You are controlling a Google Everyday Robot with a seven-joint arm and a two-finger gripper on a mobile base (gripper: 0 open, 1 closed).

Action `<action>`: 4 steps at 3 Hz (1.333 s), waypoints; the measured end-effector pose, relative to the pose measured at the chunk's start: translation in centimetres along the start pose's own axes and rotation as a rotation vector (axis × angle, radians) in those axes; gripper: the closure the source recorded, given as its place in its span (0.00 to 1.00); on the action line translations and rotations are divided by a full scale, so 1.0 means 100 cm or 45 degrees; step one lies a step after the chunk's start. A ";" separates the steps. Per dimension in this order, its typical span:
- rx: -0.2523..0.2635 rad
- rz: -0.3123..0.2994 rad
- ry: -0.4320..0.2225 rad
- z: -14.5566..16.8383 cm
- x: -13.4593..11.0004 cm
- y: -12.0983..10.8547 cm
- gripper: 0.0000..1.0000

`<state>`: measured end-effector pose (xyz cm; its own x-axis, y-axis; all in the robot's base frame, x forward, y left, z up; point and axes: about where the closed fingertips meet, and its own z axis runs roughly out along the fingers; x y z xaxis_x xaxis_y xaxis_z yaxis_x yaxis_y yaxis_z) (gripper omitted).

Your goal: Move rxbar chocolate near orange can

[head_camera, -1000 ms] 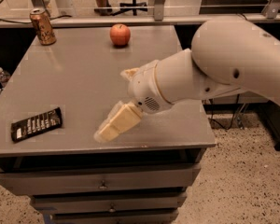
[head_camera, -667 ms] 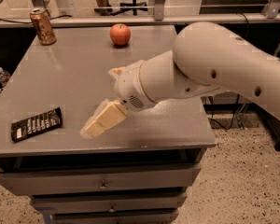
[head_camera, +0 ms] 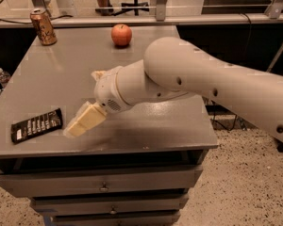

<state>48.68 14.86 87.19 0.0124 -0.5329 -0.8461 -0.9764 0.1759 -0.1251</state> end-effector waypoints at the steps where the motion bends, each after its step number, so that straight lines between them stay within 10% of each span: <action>1: -0.008 -0.015 -0.003 0.022 0.000 -0.003 0.00; 4: -0.046 -0.012 0.073 0.069 0.010 -0.010 0.00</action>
Offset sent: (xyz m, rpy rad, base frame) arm 0.0264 0.0532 -0.0363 -0.0492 -0.0055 0.0445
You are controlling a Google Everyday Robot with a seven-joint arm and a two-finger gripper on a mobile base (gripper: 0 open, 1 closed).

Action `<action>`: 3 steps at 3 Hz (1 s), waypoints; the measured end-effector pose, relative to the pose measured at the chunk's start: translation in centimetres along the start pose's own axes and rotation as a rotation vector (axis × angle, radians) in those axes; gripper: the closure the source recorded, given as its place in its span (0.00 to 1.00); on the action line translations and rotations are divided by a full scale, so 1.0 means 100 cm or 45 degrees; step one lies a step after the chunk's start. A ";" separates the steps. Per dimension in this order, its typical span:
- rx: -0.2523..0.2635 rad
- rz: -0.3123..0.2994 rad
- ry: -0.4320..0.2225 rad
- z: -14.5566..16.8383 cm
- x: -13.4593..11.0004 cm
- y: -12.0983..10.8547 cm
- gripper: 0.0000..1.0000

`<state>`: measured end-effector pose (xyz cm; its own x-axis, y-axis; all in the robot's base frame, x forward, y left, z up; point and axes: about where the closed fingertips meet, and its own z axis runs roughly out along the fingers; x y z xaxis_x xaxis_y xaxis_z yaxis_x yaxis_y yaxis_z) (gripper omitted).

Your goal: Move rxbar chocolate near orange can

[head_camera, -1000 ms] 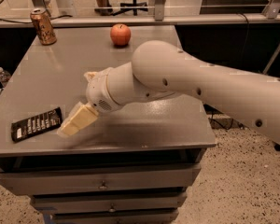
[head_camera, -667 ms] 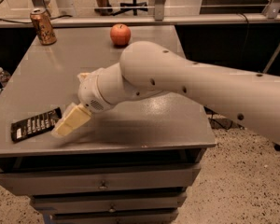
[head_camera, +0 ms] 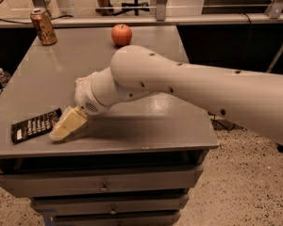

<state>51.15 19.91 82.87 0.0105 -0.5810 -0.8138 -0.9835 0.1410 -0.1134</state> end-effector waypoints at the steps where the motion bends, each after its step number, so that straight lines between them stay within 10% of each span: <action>1: -0.019 0.063 0.007 0.008 -0.003 -0.002 0.00; 3: -0.079 0.192 -0.009 0.016 -0.013 0.004 0.41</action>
Offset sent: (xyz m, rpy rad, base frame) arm 0.0065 0.0236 -0.0026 0.0174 0.1881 -0.0443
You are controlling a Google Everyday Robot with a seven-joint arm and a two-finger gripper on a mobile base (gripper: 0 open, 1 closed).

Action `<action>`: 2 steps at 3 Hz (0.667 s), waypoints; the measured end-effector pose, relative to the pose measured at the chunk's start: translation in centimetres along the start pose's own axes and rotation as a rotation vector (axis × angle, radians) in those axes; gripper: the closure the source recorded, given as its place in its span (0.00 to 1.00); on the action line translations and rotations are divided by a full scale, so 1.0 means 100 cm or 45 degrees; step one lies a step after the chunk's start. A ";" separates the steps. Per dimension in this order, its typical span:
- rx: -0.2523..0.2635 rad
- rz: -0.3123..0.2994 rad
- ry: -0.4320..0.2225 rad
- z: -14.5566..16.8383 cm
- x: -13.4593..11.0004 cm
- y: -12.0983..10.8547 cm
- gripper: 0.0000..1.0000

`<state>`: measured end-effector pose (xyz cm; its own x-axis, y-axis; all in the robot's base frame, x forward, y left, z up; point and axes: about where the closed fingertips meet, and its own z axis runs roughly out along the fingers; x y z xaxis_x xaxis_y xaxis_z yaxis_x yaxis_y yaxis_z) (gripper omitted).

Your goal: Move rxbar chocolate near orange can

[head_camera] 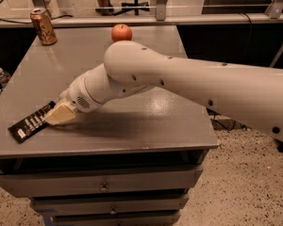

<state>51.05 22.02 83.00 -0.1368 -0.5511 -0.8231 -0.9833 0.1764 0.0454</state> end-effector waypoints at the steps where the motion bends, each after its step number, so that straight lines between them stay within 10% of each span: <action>1: -0.029 0.058 -0.010 0.003 0.004 0.014 0.64; 2: -0.032 0.084 -0.006 0.001 0.008 0.020 0.88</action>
Offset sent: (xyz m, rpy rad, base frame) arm -0.0327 -0.0116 -0.0147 0.0136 0.1152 -0.0495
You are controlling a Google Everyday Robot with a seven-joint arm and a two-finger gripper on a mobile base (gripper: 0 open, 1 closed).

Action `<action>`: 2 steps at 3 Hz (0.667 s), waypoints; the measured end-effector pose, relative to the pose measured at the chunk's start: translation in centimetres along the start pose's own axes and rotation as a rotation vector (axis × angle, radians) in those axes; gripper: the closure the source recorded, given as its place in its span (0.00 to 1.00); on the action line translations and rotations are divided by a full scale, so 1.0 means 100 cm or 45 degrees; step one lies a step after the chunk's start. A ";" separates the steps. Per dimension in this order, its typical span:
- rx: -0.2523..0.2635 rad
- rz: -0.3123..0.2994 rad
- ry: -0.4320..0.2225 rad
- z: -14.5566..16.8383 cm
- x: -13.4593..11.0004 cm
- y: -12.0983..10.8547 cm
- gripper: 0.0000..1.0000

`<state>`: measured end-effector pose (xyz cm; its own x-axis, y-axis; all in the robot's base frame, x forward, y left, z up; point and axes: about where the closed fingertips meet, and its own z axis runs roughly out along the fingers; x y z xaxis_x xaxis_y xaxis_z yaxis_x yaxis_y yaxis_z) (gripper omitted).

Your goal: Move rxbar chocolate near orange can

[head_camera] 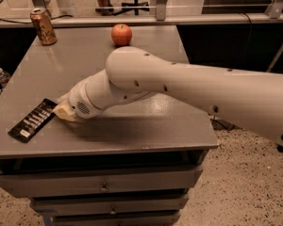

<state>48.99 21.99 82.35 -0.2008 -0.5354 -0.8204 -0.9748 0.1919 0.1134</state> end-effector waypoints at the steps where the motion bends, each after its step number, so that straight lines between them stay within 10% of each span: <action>1: 0.000 0.000 0.000 -0.001 -0.002 -0.001 1.00; 2: 0.000 0.000 0.000 -0.001 -0.002 -0.001 1.00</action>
Offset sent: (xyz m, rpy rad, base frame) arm -0.0063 -0.0226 0.0003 -0.0087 0.0292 -0.0811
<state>49.09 21.98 82.54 -0.2009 -0.5354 -0.8203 -0.9748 0.1919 0.1135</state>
